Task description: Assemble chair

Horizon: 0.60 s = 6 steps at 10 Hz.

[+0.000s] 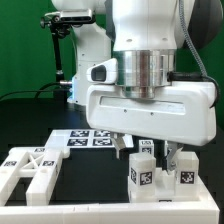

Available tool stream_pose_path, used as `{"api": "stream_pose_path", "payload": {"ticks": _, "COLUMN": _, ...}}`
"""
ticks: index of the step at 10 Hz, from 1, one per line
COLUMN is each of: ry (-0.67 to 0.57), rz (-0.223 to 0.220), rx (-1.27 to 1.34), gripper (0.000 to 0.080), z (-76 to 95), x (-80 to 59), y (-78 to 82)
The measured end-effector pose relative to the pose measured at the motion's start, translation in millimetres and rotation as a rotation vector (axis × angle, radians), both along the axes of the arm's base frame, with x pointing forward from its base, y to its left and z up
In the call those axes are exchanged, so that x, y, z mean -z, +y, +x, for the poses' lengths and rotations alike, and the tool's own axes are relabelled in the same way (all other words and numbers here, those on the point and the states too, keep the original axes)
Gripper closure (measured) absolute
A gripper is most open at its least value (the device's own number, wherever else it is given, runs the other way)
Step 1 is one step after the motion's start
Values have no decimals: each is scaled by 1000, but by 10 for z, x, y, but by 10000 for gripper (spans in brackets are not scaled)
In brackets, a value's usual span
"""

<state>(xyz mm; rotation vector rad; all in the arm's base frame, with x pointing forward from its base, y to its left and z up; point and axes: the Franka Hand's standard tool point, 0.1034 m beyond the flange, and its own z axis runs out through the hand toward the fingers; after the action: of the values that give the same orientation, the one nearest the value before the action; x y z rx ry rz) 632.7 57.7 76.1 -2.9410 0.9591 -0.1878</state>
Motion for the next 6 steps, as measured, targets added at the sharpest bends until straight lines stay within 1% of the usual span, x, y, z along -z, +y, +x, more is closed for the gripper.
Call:
{"api": "stream_pose_path", "payload": {"ticks": 1, "ry": 0, "rz": -7, "rx": -54, "gripper": 150, "z": 0, "x": 0, "y": -1}}
{"api": "stream_pose_path", "payload": {"ticks": 2, "ry": 1, "rz": -35, "rx": -207, "gripper": 150, "z": 2, "x": -1, "y": -24}}
{"api": "stream_pose_path", "payload": {"ticks": 3, "ry": 1, "rz": -52, "rx": -334, "gripper": 150, "z": 6, "x": -1, "y": -64}}
{"api": "stream_pose_path", "payload": {"ticks": 5, "ry": 1, "rz": -72, "rx": -488, "gripper": 150, "z": 9, "x": -1, "y": -91}}
{"api": "stream_pose_path", "payload": {"ticks": 6, "ry": 1, "rz": -76, "rx": -518, "gripper": 150, "z": 8, "x": 0, "y": -80}}
